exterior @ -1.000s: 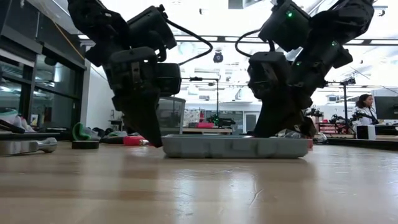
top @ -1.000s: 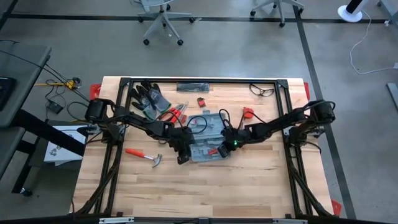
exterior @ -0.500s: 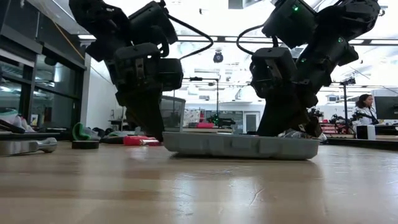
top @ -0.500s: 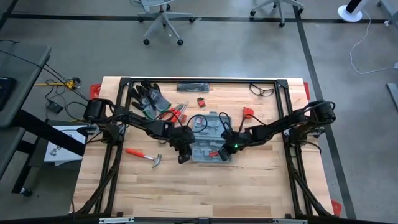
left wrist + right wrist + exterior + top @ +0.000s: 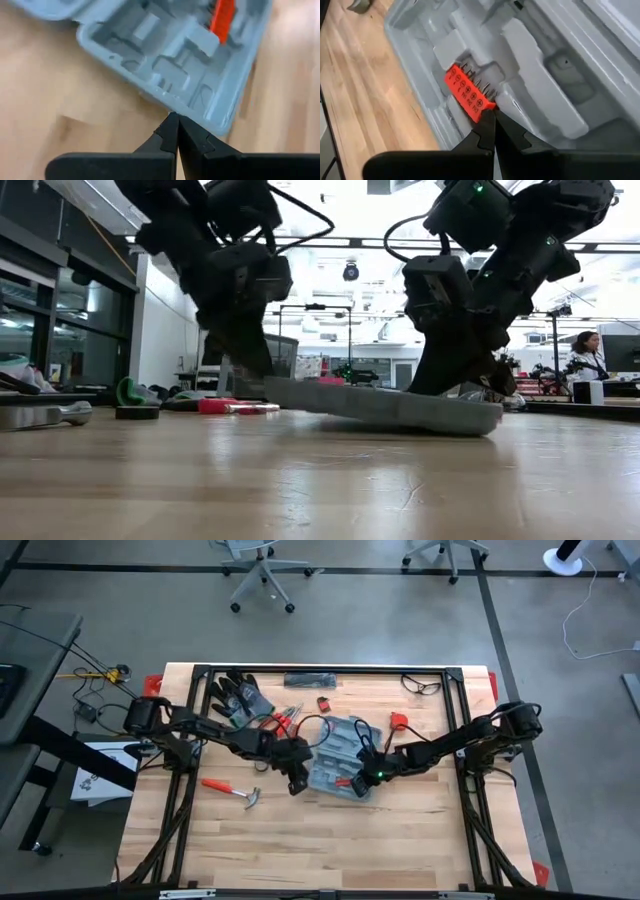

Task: Prefit tool cases
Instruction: Put the bottom screwdriver bit set into the gray prefit tool case

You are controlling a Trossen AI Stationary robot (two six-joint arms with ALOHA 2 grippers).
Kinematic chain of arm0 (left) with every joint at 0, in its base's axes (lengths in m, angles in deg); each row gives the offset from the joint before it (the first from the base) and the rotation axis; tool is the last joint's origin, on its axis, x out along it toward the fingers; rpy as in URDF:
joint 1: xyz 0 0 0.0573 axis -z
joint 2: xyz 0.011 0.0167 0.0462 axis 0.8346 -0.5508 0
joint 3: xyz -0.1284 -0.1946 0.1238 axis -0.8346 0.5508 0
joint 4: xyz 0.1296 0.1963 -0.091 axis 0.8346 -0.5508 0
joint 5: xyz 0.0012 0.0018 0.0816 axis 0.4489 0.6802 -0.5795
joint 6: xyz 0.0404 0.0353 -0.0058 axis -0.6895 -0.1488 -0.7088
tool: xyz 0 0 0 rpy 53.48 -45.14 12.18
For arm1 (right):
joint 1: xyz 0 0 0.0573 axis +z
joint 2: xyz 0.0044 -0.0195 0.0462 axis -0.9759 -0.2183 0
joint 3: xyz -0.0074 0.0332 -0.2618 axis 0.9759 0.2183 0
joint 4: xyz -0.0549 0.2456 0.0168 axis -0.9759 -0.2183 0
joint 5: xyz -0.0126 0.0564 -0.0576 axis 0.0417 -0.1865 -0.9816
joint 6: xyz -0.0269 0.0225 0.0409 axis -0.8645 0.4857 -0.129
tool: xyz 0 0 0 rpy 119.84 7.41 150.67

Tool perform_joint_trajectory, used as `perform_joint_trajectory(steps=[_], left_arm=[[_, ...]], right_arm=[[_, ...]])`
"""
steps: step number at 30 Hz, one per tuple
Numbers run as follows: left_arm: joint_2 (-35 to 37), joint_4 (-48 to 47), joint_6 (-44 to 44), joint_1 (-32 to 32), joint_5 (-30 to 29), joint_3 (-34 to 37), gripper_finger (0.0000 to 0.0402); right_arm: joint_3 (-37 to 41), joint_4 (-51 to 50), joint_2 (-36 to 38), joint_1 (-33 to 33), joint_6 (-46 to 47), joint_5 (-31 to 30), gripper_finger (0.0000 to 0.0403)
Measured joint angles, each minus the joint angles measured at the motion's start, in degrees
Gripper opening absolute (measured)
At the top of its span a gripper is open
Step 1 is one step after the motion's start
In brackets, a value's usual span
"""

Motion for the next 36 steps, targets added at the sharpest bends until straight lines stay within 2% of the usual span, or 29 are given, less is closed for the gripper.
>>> perform_joint_trajectory(steps=[7,12,16,24,28,31,36], left_arm=[[-0.58,8.02,-3.99,0.60,2.50,-0.15,0.0000],[-2.99,12.41,-7.70,1.22,6.78,-0.17,0.0000],[-6.17,11.88,-9.42,1.24,6.64,-1.73,0.0000],[-11.22,8.53,-25.36,2.37,1.86,-10.71,0.0005],[-12.24,6.45,-27.35,1.90,1.65,-12.76,0.0037],[-12.17,6.17,-29.17,2.08,-0.89,-12.76,0.0078],[-12.65,6.11,-30.58,2.38,0.63,-12.78,0.0155]], right_arm=[[0.01,-0.38,-0.11,0.00,0.02,-1.16,0.0000],[0.01,-0.33,-0.11,0.00,0.28,-1.39,0.0000],[0.01,-0.07,-0.11,0.00,0.28,-1.63,0.0000],[0.01,-0.19,-0.09,0.00,0.44,-2.15,0.0000],[0.01,-0.14,-0.09,0.00,0.43,-2.81,0.0000],[0.01,-0.14,-0.09,0.00,0.42,-3.28,0.0000],[0.01,-0.16,-0.09,0.00,0.35,-4.18,0.0000]])
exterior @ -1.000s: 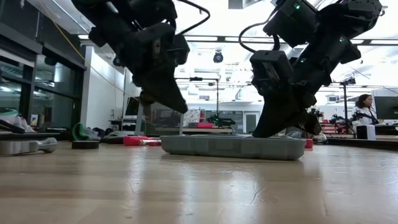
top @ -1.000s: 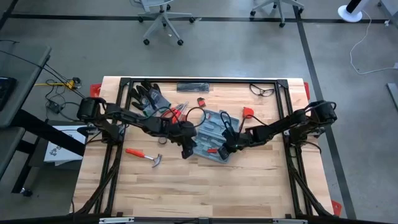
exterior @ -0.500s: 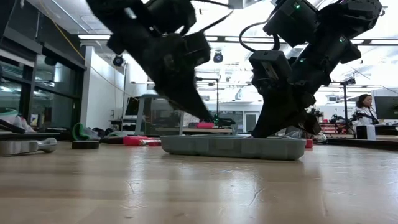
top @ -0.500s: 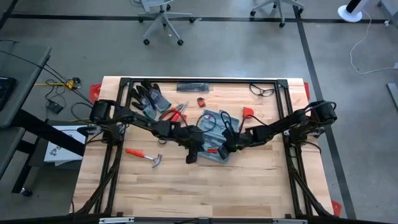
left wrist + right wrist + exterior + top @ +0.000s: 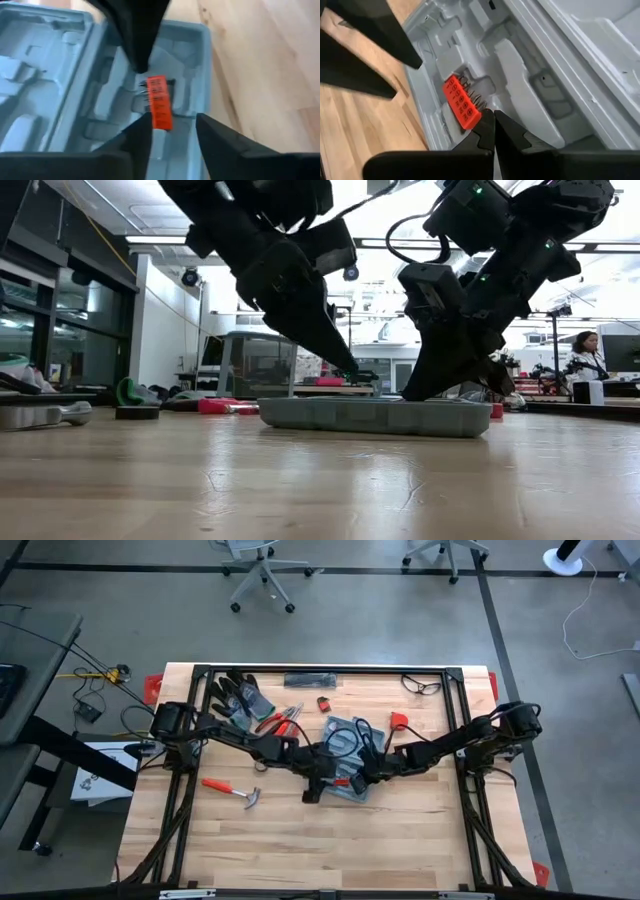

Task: Prefit tool cases
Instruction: Put the bottom screwdriver bit set into the gray prefit tool case

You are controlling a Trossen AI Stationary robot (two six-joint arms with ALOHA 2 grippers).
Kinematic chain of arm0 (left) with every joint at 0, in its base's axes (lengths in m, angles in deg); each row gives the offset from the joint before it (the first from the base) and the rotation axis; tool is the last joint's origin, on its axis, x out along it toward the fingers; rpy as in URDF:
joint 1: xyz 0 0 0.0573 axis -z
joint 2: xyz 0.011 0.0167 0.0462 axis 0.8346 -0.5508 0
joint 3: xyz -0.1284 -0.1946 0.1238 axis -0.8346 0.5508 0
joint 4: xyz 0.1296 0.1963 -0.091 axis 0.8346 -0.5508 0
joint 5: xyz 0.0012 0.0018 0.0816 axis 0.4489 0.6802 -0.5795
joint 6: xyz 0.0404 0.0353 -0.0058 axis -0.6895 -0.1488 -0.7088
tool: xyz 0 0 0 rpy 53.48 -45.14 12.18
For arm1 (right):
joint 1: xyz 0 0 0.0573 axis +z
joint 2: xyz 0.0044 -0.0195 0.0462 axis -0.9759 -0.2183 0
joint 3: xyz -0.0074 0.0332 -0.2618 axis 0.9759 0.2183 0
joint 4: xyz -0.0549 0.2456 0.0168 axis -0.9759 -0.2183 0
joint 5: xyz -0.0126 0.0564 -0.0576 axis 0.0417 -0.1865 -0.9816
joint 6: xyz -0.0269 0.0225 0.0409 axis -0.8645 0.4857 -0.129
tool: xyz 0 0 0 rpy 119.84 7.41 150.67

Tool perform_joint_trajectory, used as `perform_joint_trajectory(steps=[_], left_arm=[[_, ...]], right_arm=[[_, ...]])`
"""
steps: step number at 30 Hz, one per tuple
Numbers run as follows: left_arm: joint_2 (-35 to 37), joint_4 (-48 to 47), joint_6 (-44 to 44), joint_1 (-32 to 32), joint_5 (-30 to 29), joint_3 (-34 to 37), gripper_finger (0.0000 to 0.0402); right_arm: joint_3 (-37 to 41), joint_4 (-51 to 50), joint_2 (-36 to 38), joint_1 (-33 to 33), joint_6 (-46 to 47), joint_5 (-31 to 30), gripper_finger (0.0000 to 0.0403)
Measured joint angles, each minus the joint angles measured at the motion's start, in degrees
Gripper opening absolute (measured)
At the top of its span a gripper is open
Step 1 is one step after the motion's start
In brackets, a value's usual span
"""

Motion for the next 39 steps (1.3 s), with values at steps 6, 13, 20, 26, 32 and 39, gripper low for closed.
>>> perform_joint_trajectory(steps=[6,13,20,26,32,39], left_arm=[[-2.27,0.31,1.84,-0.19,1.01,0.08,0.0225],[-3.00,2.82,0.23,0.44,-7.97,0.06,0.0241],[-3.70,3.31,-0.39,1.00,-6.61,0.03,0.0241],[-4.24,3.63,-2.56,2.41,-9.74,0.04,0.0241],[-5.70,4.90,-6.19,3.71,-13.63,0.04,0.0241],[-6.77,5.69,-6.17,4.04,-16.72,0.02,0.0241]], right_arm=[[0.00,-0.02,0.02,0.00,-0.09,-0.09,0.0000],[0.00,-0.08,0.04,0.00,-0.11,-0.08,0.0000],[0.00,-0.12,0.04,0.00,-0.53,-0.07,0.0000],[0.00,-0.11,0.04,0.00,-0.55,-0.17,0.0000],[0.00,-0.11,0.04,0.00,-0.53,-0.23,0.0000],[0.00,-0.08,0.04,0.00,0.04,-0.30,0.0000]])
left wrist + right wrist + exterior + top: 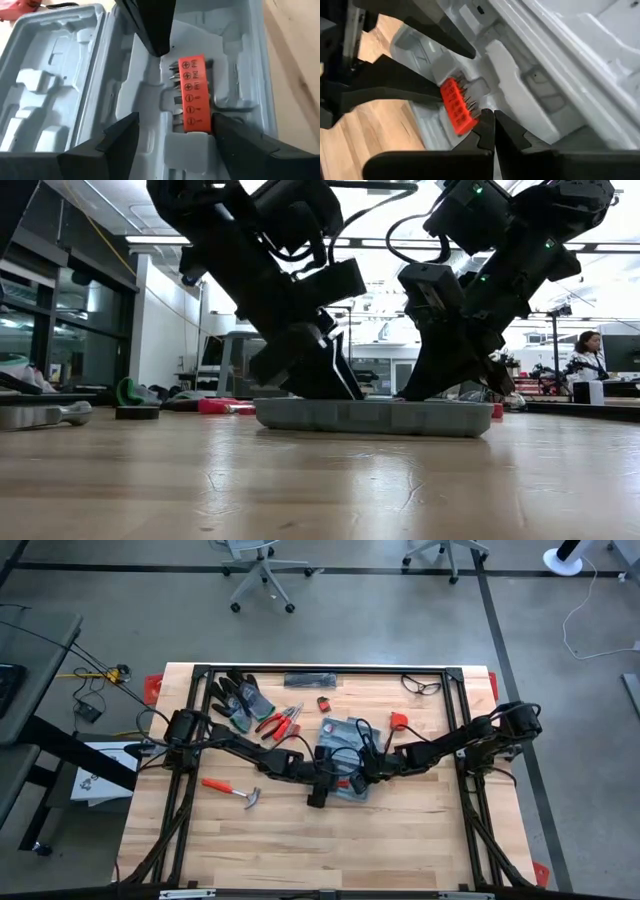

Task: Prefit tool cases
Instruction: Put the bottom screwdriver bit set into the gray prefit tool case

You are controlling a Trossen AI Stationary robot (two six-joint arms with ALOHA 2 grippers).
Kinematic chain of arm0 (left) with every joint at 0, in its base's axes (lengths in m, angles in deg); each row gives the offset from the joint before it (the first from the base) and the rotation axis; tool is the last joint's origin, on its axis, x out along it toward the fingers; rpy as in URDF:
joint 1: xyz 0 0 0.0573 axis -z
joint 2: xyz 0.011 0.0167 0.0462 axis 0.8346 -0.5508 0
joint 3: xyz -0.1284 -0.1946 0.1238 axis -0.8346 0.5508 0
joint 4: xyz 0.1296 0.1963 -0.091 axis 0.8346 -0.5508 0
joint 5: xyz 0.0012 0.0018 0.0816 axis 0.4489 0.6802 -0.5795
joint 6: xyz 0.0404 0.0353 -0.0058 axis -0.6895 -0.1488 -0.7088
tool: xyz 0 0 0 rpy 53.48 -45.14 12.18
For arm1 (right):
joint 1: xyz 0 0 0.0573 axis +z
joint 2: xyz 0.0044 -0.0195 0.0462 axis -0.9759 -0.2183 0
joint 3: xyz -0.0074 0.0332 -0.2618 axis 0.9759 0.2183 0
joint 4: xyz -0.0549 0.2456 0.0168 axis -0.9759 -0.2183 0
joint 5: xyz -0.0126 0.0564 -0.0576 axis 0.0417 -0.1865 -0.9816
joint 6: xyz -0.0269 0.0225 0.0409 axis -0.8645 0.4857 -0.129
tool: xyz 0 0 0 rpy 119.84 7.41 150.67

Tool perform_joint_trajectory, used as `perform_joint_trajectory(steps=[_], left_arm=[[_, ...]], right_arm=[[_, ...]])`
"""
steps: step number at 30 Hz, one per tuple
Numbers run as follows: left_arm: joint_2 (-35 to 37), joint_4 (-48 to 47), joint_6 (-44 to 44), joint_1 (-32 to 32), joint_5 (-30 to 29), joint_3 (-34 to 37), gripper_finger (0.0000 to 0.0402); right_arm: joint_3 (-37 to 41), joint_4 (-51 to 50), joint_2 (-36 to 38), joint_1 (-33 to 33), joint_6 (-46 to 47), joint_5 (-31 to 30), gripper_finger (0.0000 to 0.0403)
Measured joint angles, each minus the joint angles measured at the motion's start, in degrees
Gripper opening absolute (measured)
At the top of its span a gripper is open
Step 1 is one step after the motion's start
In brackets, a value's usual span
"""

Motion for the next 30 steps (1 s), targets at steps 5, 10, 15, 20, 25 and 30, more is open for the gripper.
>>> perform_joint_trajectory(steps=[5,10,15,20,25,30], left_arm=[[0.18,-0.23,0.11,-0.12,-1.28,0.07,0.0241],[0.18,-0.45,0.41,-0.13,-1.08,0.07,0.0241],[0.21,-0.53,0.84,-0.14,-1.02,0.07,0.0241],[0.23,-0.98,1.77,-0.15,-0.84,0.07,0.0241],[0.34,-1.91,2.58,-0.13,-0.66,0.07,0.0241],[0.34,-1.90,2.58,-0.11,-1.25,0.07,0.0241]], right_arm=[[0.00,0.69,0.00,0.00,0.02,0.16,0.0000],[-0.01,3.38,0.00,0.54,0.02,0.98,0.0000],[0.00,3.84,-0.59,0.81,0.01,0.94,0.0000],[-0.04,7.74,-3.34,0.79,0.22,1.90,0.0000],[-0.11,8.64,-4.72,0.81,1.50,1.99,0.0000],[-0.11,7.95,-4.81,0.81,1.50,2.03,0.0000]])
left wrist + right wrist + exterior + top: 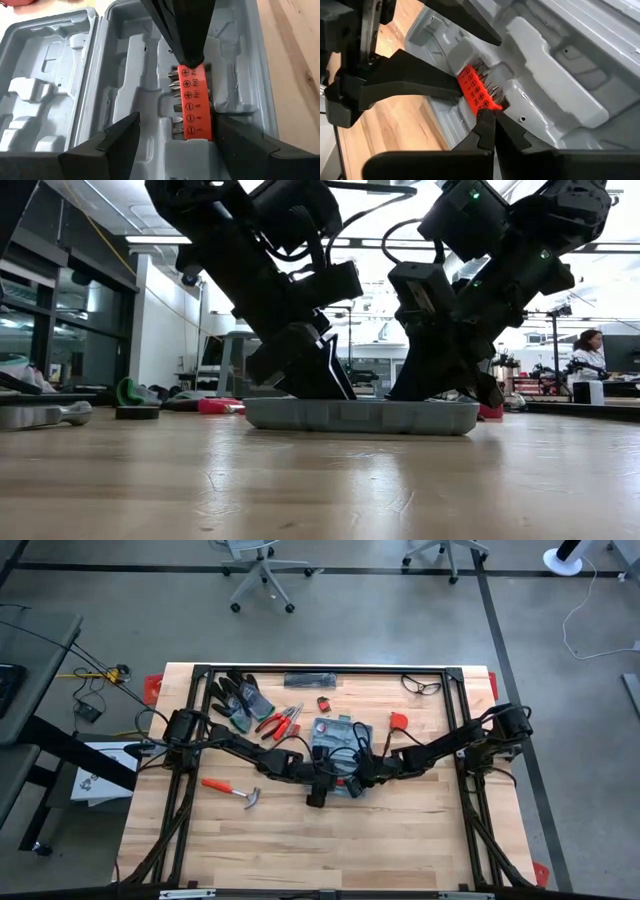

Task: Prefit tool cases
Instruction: Put the bottom screwdriver bit set into the gray prefit tool case

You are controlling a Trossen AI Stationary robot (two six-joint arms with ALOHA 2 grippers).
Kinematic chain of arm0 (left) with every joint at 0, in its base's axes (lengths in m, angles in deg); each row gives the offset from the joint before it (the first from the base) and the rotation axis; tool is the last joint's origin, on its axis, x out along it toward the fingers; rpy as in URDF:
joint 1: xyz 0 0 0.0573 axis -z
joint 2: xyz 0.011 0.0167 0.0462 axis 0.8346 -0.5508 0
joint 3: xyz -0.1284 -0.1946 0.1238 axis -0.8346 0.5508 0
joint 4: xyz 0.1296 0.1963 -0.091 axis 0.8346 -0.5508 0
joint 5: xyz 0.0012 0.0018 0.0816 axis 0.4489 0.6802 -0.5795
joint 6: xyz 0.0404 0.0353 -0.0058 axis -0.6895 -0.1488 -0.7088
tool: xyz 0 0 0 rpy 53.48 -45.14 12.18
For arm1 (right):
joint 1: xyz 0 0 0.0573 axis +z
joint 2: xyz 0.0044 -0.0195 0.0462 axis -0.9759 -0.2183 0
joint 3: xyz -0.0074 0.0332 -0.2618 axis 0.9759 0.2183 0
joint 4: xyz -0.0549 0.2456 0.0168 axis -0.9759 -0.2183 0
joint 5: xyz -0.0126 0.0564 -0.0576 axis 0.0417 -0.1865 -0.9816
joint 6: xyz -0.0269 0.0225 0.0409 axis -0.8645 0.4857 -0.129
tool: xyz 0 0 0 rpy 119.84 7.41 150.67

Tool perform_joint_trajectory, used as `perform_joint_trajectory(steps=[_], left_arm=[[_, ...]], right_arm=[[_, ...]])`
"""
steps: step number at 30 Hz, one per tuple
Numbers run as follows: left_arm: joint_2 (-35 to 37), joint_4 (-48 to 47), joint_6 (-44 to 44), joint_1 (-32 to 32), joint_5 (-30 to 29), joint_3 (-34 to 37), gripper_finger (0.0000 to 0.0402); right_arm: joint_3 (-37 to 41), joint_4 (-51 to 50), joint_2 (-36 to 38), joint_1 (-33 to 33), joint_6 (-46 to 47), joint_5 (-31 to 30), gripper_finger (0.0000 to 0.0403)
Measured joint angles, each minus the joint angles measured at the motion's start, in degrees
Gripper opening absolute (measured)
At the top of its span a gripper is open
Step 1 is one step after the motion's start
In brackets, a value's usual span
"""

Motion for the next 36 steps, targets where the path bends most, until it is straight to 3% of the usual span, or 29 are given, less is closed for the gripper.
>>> perform_joint_trajectory(steps=[5,11,15,18,24,31,36], left_arm=[[1.49,-0.12,-0.04,-0.04,0.20,0.15,0.0241],[4.57,0.13,3.59,-0.09,5.61,0.07,0.0241],[7.19,0.88,14.85,-0.70,12.14,0.05,0.0238],[7.66,3.41,25.89,-2.35,21.46,0.24,0.0225],[7.61,12.02,37.40,-5.65,36.36,3.82,0.0162],[7.28,20.84,43.18,-9.26,46.83,9.14,0.0016],[6.54,24.84,47.55,-10.97,52.43,12.86,0.0002]], right_arm=[[-0.01,-0.39,-0.02,-0.02,-0.02,0.00,0.0000],[0.00,-0.55,-0.04,-0.02,-0.09,-0.12,0.0000],[0.00,-0.56,-0.07,-0.02,-0.14,-0.15,0.0000],[0.00,-0.57,-0.07,0.00,-0.14,-0.26,0.0000],[0.02,-0.57,-0.09,0.00,-0.14,-0.46,0.0000],[0.04,-0.55,-0.09,0.00,-0.56,-0.55,0.0000],[0.11,0.43,-0.11,0.00,-0.58,-0.57,0.0000]])
